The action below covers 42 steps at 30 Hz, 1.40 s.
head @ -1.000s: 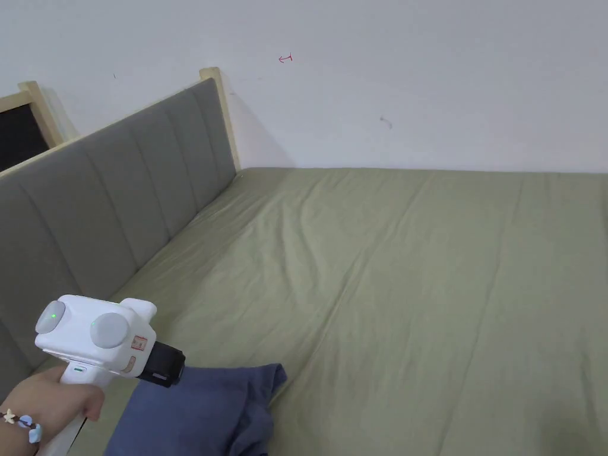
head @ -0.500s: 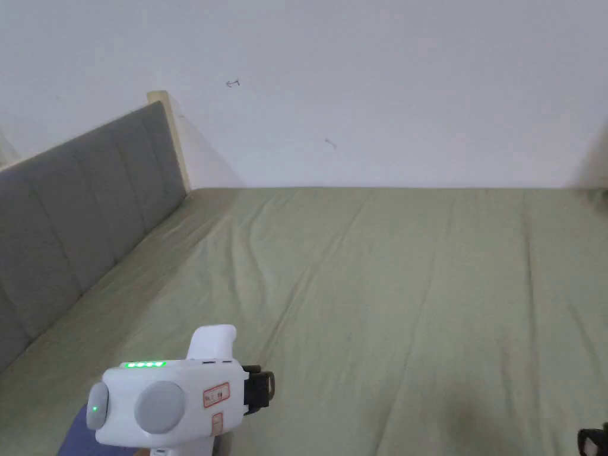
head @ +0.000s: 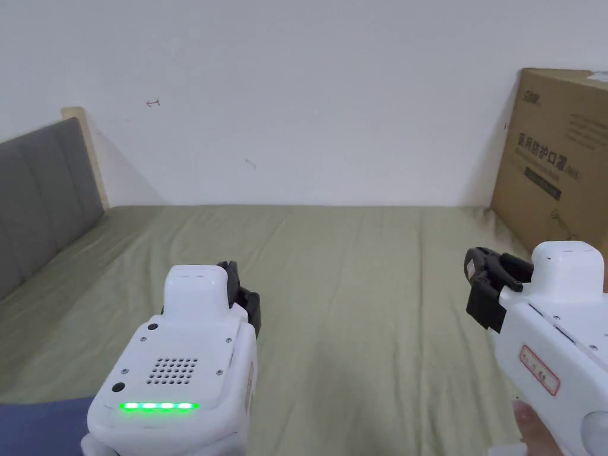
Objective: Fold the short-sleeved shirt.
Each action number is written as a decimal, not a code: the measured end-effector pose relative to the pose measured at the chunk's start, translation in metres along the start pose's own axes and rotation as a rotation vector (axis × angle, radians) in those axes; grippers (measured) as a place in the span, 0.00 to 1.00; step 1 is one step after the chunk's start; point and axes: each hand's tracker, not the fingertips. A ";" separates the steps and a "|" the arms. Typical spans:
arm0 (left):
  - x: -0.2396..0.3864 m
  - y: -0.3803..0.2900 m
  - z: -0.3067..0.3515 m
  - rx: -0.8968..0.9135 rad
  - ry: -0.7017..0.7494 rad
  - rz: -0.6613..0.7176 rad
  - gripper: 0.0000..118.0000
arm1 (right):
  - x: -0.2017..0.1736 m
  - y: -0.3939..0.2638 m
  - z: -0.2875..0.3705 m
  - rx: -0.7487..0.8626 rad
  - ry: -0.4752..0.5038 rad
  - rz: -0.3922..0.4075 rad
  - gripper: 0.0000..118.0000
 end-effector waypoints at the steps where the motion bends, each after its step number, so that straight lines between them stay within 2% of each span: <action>1: 0.003 0.002 0.004 0.020 0.008 -0.011 0.05 | 0.001 -0.002 0.001 0.005 -0.003 -0.017 0.02; 3: 0.005 0.004 0.008 0.047 0.018 -0.019 0.05 | 0.002 -0.005 0.003 0.010 -0.023 -0.035 0.12; 4: 0.006 0.005 0.010 0.046 0.012 -0.016 0.06 | 0.002 -0.006 0.002 0.011 -0.029 -0.040 0.23; 5: 0.006 0.007 0.011 0.049 0.009 -0.014 0.09 | 0.002 -0.007 0.003 0.011 -0.040 -0.040 0.42; 6: 0.006 0.009 0.011 0.041 -0.002 -0.015 0.14 | 0.002 -0.008 0.004 0.011 -0.042 -0.039 0.55; 8: 0.008 0.011 0.008 0.021 -0.025 -0.019 0.31 | 0.004 -0.009 0.007 0.021 -0.041 -0.041 0.78; 9: 0.010 0.011 0.006 0.013 -0.026 -0.024 0.35 | 0.004 -0.009 0.008 0.032 -0.037 -0.042 0.83; 10: 0.011 0.012 0.004 0.006 -0.028 -0.031 0.35 | 0.004 -0.008 0.008 0.033 -0.037 -0.034 0.83; 11: 0.011 0.012 0.002 0.005 -0.033 -0.033 0.51 | 0.004 -0.007 0.007 0.028 -0.040 -0.018 0.95; 12: 0.012 0.012 0.001 0.004 -0.044 -0.030 0.70 | 0.004 -0.007 0.008 0.028 -0.050 -0.001 1.00; 13: 0.014 0.012 0.000 0.003 -0.047 -0.027 0.86 | 0.001 -0.005 0.007 0.038 -0.052 0.003 1.00; 14: 0.014 0.011 0.000 0.008 -0.055 -0.023 0.95 | -0.001 -0.003 0.006 0.040 -0.055 0.009 1.00; 20: 0.022 0.008 0.001 0.010 -0.065 -0.060 0.96 | 0.001 -0.002 0.006 0.018 -0.070 0.014 1.00; 30: 0.016 0.012 0.013 0.037 -0.030 -0.016 0.95 | -0.002 -0.006 0.003 0.003 -0.062 0.021 1.00; 38: 0.017 0.004 0.005 -0.018 -0.044 -0.031 0.95 | 0.002 -0.014 0.002 -0.023 -0.078 0.010 1.00; 42: 0.015 0.001 0.003 -0.035 -0.060 0.012 0.95 | 0.003 -0.015 0.002 -0.037 -0.083 0.003 1.00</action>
